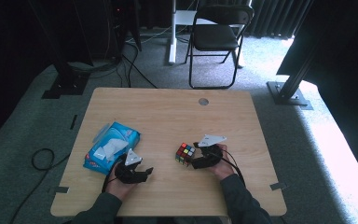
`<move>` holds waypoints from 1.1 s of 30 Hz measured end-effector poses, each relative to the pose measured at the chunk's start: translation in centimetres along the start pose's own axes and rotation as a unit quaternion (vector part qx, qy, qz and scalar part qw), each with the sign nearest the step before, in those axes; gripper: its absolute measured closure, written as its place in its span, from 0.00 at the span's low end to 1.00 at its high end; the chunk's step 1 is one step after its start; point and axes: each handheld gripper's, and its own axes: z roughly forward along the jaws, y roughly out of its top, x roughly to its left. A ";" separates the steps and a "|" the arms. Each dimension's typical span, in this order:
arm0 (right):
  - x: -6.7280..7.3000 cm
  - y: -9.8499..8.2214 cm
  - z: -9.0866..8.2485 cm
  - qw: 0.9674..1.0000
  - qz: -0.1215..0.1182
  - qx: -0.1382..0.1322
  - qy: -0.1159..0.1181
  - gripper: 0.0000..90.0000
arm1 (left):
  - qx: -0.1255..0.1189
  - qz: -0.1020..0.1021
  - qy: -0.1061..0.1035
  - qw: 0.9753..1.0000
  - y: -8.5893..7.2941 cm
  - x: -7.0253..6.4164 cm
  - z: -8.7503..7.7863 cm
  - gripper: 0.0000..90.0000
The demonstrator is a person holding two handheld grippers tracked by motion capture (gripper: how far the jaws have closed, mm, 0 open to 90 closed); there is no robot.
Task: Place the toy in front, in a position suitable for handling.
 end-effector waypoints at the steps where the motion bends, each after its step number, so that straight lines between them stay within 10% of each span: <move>1: 0.0 0.0 0.0 1.000 0.001 -0.001 0.000 0.26 | 0.000 0.000 0.000 1.000 0.0 0.0 0.0 0.40; 33: -1.9 -0.1 -2.5 0.999 0.033 -0.037 -0.020 0.28 | -0.025 0.025 0.037 0.999 1.3 0.1 -3.2 0.39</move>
